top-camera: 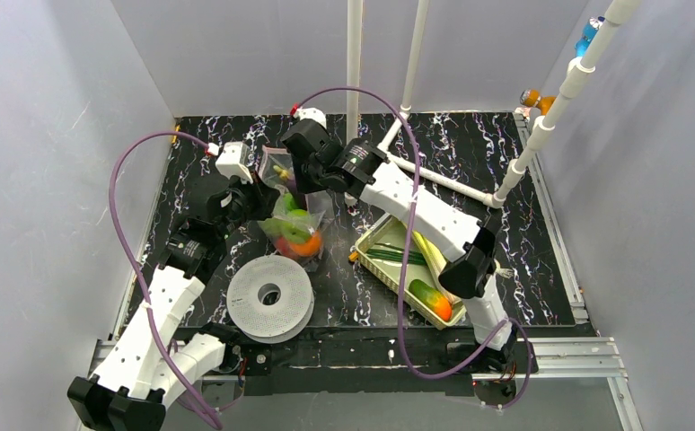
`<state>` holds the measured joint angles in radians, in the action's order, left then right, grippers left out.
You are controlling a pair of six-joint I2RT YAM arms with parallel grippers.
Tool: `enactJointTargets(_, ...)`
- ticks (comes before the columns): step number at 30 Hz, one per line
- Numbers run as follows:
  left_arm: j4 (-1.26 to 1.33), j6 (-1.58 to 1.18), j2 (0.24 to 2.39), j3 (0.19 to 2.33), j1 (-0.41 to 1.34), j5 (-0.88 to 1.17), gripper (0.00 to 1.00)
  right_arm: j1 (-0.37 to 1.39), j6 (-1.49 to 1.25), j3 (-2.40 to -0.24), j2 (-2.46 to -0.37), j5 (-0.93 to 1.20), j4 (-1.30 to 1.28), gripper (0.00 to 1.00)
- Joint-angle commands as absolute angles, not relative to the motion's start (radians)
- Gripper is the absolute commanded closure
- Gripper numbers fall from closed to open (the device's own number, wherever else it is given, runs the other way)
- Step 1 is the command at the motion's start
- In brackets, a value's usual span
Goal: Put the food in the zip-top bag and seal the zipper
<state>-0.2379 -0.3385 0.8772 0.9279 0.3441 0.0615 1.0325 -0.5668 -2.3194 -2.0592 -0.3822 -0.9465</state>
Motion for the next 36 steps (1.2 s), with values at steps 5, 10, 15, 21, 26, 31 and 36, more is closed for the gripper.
enactJointTargets(5,-0.206,-0.329,0.844,0.924,0.351,0.015,1.00,1.022,-0.458,-2.283,-1.894,-0.352,-0.747,0.92)
enactJointTargets(10,-0.223,-0.313,0.846,0.923,0.351,-0.076,1.00,0.993,-0.456,-2.286,-1.870,-0.326,-0.846,0.48)
enactJointTargets(15,-0.223,-0.312,0.856,0.921,0.351,-0.084,1.00,0.993,-0.436,-2.177,-1.730,-0.363,-0.930,0.32)
enactJointTargets(21,-0.224,-0.313,0.872,0.923,0.351,-0.072,1.00,0.992,-0.470,-1.819,-1.395,-0.466,-0.875,0.22)
enactJointTargets(26,-0.224,-0.313,0.880,0.923,0.352,-0.072,1.00,0.955,-0.592,-1.459,-1.163,-0.549,-0.905,0.17)
enactJointTargets(31,-0.223,-0.315,0.889,0.923,0.351,-0.067,1.00,0.889,-0.772,-1.285,-1.057,-0.634,-1.068,0.13)
enactJointTargets(36,-0.221,-0.316,0.896,0.922,0.351,-0.064,1.00,0.730,-0.856,-1.152,-0.991,-0.636,-1.148,0.03)
